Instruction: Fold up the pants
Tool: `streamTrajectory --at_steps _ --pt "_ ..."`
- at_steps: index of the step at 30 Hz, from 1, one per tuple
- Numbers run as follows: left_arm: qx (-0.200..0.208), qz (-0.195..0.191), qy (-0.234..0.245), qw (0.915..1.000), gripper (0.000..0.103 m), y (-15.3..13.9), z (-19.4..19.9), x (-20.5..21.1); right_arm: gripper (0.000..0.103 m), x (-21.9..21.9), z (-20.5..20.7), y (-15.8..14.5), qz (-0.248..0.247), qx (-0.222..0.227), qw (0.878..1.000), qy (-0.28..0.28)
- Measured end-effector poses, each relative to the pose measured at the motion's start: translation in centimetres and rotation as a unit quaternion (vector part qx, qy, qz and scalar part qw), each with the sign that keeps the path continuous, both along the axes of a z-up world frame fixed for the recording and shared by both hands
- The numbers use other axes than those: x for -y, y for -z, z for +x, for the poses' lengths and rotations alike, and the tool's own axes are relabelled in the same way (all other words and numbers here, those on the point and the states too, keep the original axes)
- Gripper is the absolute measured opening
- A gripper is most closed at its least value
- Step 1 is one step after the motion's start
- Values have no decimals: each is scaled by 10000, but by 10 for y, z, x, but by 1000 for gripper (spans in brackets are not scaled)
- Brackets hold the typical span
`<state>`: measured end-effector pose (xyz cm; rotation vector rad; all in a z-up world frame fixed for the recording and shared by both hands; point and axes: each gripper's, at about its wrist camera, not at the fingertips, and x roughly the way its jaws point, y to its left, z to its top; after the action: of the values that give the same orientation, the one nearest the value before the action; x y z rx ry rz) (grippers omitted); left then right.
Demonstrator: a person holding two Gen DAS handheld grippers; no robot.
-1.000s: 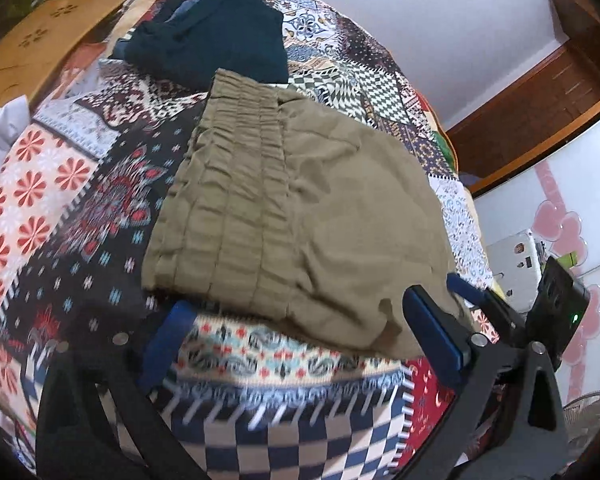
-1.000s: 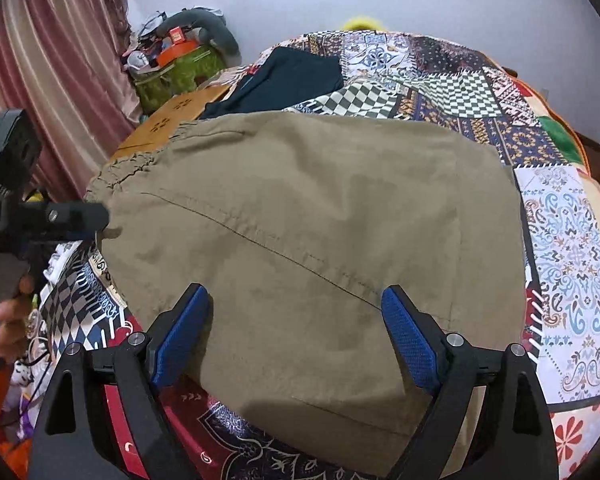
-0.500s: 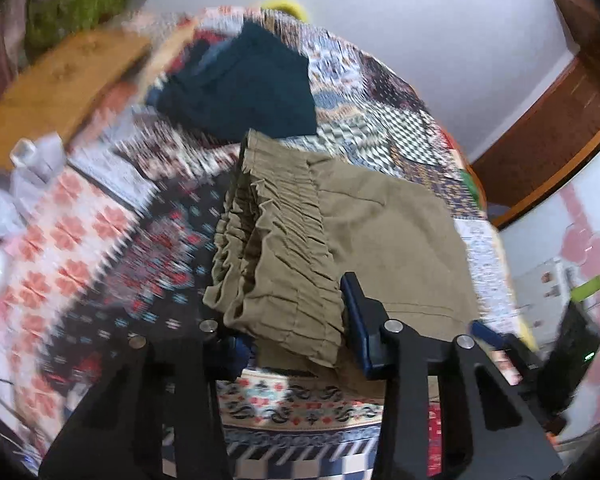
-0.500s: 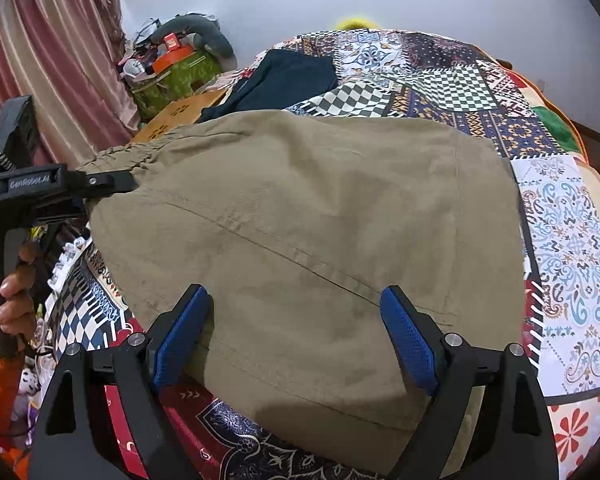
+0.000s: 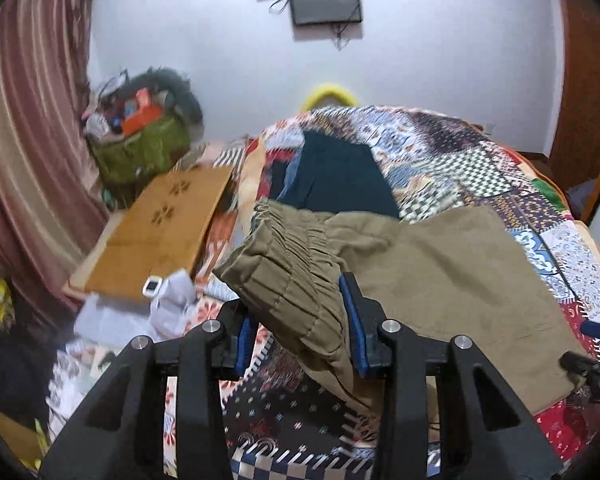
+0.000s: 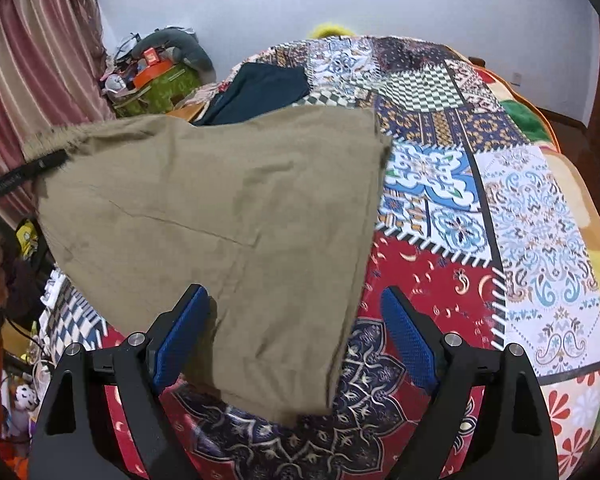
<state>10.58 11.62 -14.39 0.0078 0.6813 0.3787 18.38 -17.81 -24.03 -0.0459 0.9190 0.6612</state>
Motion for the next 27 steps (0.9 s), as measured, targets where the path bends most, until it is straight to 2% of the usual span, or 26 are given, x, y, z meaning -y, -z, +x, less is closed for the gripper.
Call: streamTrajectory --at_steps 5,9,13,19,27 --pt "271 158 378 9988 37 -25 7 28 86 5 2 8 140 -202 9997 48" --pt "462 -9 890 9950 33 -46 16 53 86 5 2 8 136 -199 9997 38" --pt "519 -331 1503 9867 27 -58 23 77 86 6 2 8 164 -208 9996 33" --pt "314 -877 2162 9719 25 -61 37 106 86 8 0 8 221 -181 9996 86" --pt "-246 -1359 2772 9508 25 -40 55 140 86 10 1 10 325 -247 9991 116"
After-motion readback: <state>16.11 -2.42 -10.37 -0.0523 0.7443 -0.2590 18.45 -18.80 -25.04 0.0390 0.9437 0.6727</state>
